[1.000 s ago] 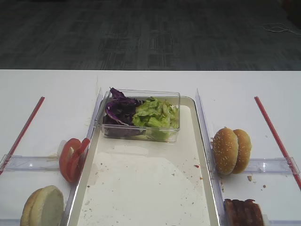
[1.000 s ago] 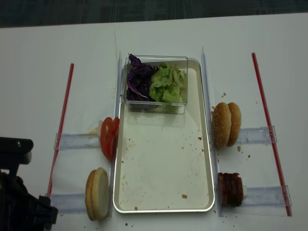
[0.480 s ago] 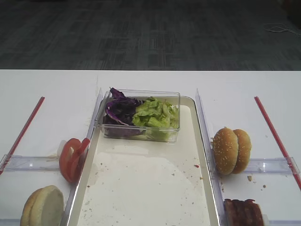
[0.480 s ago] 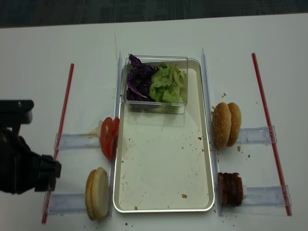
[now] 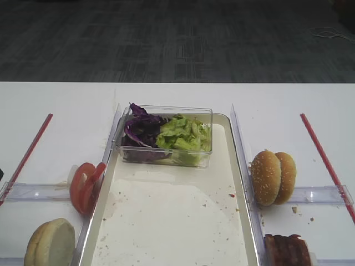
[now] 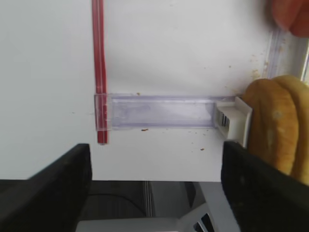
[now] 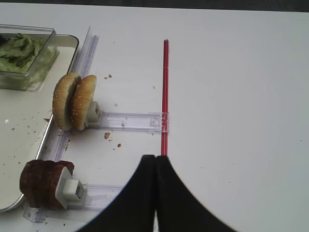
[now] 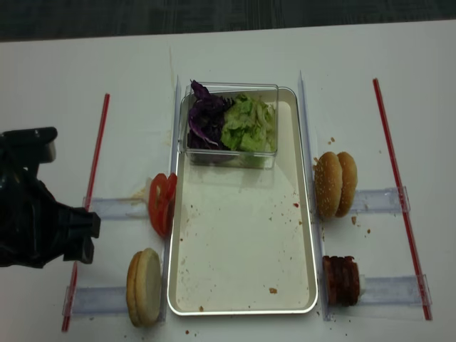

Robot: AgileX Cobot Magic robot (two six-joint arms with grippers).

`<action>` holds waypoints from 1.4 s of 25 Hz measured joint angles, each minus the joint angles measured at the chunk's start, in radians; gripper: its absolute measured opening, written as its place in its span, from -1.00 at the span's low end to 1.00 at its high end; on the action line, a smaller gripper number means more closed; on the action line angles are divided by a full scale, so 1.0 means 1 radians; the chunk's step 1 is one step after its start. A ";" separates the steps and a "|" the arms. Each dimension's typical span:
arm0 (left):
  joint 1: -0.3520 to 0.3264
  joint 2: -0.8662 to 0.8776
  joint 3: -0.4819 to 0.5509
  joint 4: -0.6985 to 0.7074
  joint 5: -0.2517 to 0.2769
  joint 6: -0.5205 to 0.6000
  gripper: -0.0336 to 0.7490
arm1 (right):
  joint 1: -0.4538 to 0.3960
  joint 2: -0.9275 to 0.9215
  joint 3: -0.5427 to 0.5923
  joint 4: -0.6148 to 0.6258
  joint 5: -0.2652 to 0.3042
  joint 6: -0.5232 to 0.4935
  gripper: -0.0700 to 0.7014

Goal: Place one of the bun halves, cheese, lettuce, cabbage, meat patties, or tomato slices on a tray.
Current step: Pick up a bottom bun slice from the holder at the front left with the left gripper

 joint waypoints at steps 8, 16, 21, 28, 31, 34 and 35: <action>-0.255 0.000 -0.050 -0.018 -0.014 -0.197 0.48 | 0.000 0.000 0.000 0.000 0.000 0.000 0.00; -0.519 0.000 -0.065 -0.018 -0.056 -0.449 0.48 | 0.000 0.000 0.000 0.000 0.000 0.000 0.00; -0.587 0.000 -0.065 0.004 -0.066 -0.534 0.48 | 0.000 0.000 0.000 0.000 0.000 0.000 0.00; -0.591 0.052 -0.067 0.014 -0.079 -0.545 0.47 | 0.000 0.000 0.000 0.000 0.000 0.000 0.00; -0.591 0.090 -0.067 0.014 -0.083 -0.535 0.47 | 0.000 0.000 0.000 0.000 0.000 0.000 0.00; -0.591 0.107 -0.067 0.007 -0.112 -0.523 0.47 | 0.000 0.000 0.000 0.000 0.000 0.000 0.00; -0.591 0.110 -0.067 0.002 -0.124 -0.522 0.47 | 0.000 0.000 0.000 0.000 0.000 0.000 0.00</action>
